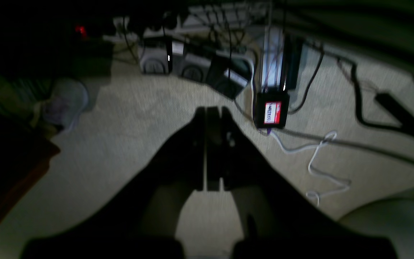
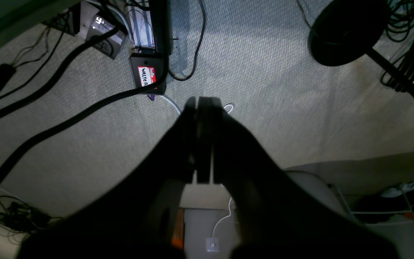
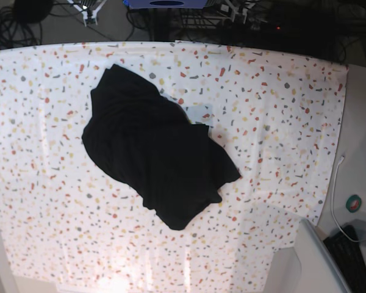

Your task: Layout the t-shirt on the table in an organized manner, then fold the t-shirt properly

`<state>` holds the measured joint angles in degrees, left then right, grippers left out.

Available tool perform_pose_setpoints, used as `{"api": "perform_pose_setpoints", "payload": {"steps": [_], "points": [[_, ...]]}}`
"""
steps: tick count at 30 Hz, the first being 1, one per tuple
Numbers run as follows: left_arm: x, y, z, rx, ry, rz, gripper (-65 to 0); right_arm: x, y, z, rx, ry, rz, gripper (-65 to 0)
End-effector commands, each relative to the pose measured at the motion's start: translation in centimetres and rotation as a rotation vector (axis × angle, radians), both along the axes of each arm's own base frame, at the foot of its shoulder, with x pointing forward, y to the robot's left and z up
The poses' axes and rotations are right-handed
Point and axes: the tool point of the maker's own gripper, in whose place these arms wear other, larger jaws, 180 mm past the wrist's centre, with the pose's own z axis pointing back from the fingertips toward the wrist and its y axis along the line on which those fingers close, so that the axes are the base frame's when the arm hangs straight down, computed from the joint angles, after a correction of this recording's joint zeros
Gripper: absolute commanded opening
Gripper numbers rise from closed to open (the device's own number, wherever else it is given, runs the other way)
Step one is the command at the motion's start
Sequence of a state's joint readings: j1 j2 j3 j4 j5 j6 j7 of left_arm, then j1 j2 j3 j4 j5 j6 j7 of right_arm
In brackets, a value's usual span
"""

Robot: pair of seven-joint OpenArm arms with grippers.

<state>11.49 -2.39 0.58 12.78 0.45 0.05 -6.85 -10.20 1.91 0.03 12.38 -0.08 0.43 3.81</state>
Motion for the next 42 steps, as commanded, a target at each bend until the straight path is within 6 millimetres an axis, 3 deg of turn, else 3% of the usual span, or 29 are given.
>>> {"api": "perform_pose_setpoints", "payload": {"steps": [1,7,23,27,30,35,42], "points": [[0.0,0.3,0.0,0.007,-0.003,-0.006,-65.0,-0.3,-0.3,0.0,-0.008,0.006,0.003,-65.0],[-0.1,0.3,0.0,0.007,0.000,-0.006,-65.0,-1.9,-0.3,0.1,-0.011,0.093,0.003,-65.0],[-0.7,1.7,0.2,0.028,0.009,-0.011,-65.0,-1.6,0.6,0.1,0.006,0.039,0.000,-65.0],[-1.9,1.8,0.3,0.030,0.020,-0.013,-65.0,-3.0,0.3,0.3,0.003,0.022,-0.001,-65.0],[-3.4,3.5,1.1,0.052,0.009,-0.020,-65.0,-5.3,0.1,0.8,0.000,0.035,-0.002,-65.0],[-4.6,5.3,4.1,0.072,-0.082,-0.064,-65.0,-6.5,-2.5,4.0,-0.053,-0.053,-0.037,-65.0],[-5.4,6.0,9.0,0.067,-0.187,-0.143,-65.0,-4.5,-6.9,10.6,-0.169,-0.183,-0.133,-65.0]]}}
